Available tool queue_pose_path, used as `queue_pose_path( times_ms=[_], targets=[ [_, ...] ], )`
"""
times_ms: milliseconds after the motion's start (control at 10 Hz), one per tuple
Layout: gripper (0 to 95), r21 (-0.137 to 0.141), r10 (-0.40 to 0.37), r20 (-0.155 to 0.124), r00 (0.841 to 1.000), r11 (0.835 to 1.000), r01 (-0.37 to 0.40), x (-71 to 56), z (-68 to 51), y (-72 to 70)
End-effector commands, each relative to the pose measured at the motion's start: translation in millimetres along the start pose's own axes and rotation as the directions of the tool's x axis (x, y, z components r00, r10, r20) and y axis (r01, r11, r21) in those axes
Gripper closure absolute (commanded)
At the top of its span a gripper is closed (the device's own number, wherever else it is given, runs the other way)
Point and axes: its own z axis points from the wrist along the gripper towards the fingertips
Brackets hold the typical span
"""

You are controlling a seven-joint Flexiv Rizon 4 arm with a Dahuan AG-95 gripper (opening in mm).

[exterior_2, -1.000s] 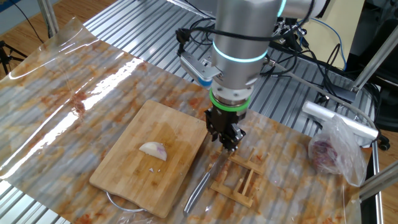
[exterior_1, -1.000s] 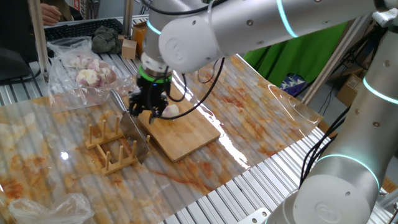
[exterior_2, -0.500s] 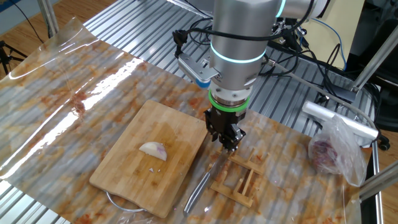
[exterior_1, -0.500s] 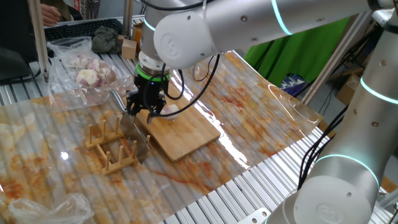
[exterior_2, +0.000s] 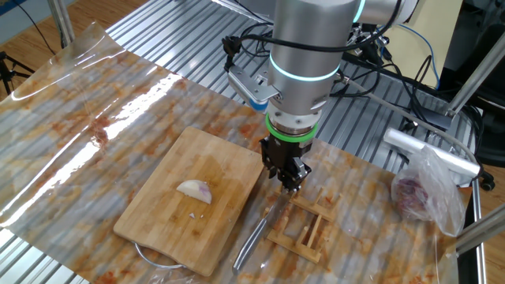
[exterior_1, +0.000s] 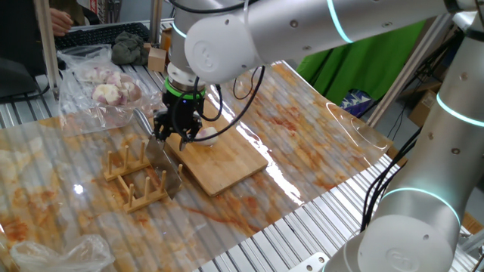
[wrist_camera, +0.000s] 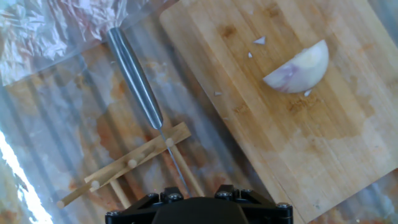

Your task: Chop the onions

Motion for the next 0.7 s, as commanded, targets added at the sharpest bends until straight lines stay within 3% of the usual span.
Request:
queue_pose_path(
  times_ms=[100,500,700],
  targets=[
    [57.0,-0.002,-0.01,0.007,1.0,1.0,0.01,0.1,0.6,-0.3],
    [57.0,-0.008,0.012,0.016,1.0,1.0,-0.012,0.1,0.6,-0.3],
    [57.0,-0.017,-0.038,0.005,0.999,0.999,0.038,0.1,0.6,-0.3]
  ],
)
